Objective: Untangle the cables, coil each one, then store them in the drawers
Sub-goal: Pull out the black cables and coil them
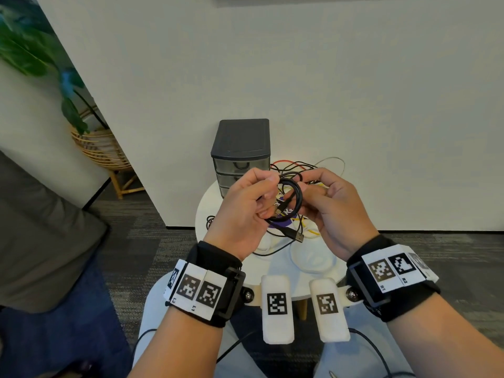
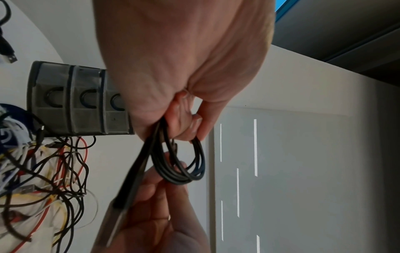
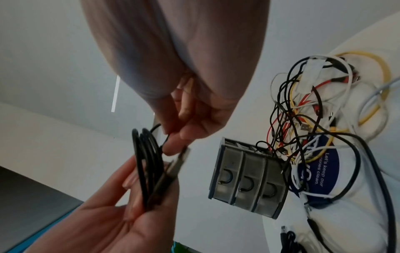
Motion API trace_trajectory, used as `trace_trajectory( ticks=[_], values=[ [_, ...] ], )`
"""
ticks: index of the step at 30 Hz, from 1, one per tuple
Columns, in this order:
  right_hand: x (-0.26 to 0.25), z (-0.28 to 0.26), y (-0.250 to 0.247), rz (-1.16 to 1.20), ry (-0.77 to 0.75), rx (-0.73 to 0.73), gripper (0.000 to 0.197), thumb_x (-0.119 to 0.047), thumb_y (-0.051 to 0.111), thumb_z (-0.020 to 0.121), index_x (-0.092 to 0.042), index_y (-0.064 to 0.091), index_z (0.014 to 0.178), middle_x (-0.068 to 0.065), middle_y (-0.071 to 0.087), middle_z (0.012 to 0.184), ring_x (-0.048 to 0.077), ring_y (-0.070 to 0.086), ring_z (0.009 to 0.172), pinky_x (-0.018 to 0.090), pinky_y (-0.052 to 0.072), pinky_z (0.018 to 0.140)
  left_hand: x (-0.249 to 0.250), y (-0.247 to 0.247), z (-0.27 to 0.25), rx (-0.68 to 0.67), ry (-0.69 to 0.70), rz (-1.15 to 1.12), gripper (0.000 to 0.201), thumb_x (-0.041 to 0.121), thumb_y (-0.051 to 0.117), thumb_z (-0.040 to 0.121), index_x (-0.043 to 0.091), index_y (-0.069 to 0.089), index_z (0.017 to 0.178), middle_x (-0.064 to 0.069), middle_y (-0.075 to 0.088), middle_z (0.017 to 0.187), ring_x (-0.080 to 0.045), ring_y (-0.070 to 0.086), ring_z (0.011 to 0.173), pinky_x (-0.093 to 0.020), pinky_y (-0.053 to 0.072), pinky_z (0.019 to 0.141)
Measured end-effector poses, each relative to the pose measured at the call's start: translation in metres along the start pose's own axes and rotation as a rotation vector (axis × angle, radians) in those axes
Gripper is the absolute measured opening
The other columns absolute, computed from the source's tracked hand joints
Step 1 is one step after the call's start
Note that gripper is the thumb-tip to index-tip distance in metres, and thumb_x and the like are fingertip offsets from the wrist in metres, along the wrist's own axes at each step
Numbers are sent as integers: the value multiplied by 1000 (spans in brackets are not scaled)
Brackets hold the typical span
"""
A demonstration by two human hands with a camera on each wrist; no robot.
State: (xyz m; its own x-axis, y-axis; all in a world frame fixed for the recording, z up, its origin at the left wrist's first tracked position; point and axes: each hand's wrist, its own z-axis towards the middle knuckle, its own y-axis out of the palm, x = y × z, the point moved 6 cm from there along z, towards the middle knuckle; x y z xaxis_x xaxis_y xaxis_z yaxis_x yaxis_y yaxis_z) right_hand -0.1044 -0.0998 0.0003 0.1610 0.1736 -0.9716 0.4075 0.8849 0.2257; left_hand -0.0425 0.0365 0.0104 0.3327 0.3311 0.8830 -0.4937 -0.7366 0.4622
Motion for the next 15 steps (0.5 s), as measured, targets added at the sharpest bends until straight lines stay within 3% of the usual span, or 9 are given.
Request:
trace_trajectory(
  ticks=[6, 11, 13, 15],
  values=[
    [0, -8, 9, 13, 102, -140, 20, 1, 55, 98, -11, 70, 93, 6, 73, 76, 11, 66, 62, 19, 52, 58, 4, -6, 1, 22, 17, -7, 16, 3, 50, 101, 10, 55, 89, 1, 35, 62, -7, 26, 49, -23, 20, 52],
    [-6, -9, 4, -134, 120, -187, 27, -7, 51, 101, -10, 77, 107, 11, 75, 103, 17, 65, 87, 24, 48, 65, -1, -7, 1, 48, 22, 35, 17, 4, 51, 102, 11, 55, 87, 1, 36, 62, -8, 27, 50, -22, 23, 51],
    [-16, -10, 5, -216, 33, -206, 26, -10, 53, 101, -17, 76, 110, 4, 74, 98, 13, 63, 83, 22, 48, 64, -3, -7, 2, 51, 29, 37, 16, 4, 51, 102, 10, 54, 87, 1, 36, 62, -8, 26, 50, -22, 23, 50],
    [-26, -12, 9, -410, -120, -219, 22, -7, 60, 98, -21, 75, 106, -11, 71, 81, 3, 61, 73, 13, 45, 62, -5, -7, 3, 56, 27, 47, 16, 3, 51, 102, 11, 54, 88, 1, 35, 62, -8, 26, 50, -22, 23, 51]
  ],
)
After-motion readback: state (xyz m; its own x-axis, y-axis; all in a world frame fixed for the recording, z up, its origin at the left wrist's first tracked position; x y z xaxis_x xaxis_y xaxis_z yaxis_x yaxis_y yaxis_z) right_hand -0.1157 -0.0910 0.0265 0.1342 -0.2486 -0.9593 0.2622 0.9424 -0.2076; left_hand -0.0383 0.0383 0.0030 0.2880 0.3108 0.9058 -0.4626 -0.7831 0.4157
